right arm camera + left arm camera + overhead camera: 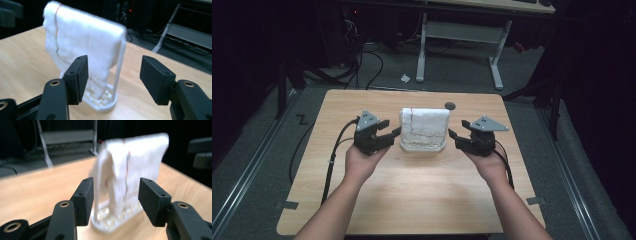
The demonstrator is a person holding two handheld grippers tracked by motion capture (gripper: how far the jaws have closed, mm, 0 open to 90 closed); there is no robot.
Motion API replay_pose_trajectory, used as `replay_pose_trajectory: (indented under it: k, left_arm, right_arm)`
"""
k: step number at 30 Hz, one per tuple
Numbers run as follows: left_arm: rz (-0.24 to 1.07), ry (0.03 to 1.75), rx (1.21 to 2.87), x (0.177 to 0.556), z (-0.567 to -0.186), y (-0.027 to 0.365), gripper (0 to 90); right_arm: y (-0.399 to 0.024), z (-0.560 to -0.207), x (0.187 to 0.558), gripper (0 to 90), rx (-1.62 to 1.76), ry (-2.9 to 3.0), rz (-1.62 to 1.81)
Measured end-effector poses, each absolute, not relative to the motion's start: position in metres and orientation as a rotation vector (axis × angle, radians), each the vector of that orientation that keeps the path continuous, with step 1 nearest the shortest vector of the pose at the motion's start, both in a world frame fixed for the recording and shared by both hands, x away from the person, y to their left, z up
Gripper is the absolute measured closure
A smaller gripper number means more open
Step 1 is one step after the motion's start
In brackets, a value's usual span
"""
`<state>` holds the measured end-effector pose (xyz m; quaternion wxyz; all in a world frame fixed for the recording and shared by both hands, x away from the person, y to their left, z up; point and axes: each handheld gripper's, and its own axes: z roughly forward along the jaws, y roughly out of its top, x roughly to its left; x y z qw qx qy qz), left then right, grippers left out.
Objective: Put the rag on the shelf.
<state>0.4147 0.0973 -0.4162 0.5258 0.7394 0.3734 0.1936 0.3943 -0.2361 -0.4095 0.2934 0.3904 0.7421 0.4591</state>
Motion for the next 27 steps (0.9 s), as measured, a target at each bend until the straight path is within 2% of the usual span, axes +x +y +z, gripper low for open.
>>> replay_pose_trajectory:
  k: [6,9,11,16,18,20,27]
  left_arm:
    - [0.387,0.908,1.892,0.387,-0.474,0.1,45.0]
    - [0.264,0.918,1.975,0.366,-0.506,0.104,41.8]
    - [0.263,0.914,1.998,0.361,-0.512,0.106,41.4]
    - [0.284,0.893,2.063,0.331,-0.537,0.119,38.8]
    - [0.296,0.896,2.076,0.329,-0.539,0.119,39.3]
    - [0.25,0.902,2.051,0.331,-0.538,0.118,39.5]
    - [0.294,0.898,2.031,0.337,-0.536,0.117,37.0]
  right_arm:
    - [-0.234,-0.444,0.377,39.6,1.072,2.033,1.187]
    - [-0.234,-0.477,0.36,39.7,1.121,2.073,1.166]
    - [-0.234,-0.482,0.357,39.6,1.123,2.08,1.158]
    - [-0.235,-0.521,0.331,38.9,1.147,2.142,1.087]
    - [-0.236,-0.524,0.327,39.1,1.142,2.154,1.077]
    - [-0.239,-0.524,0.322,38.9,1.152,2.181,1.095]
    - [-0.237,-0.53,0.326,38.4,1.142,2.207,1.107]
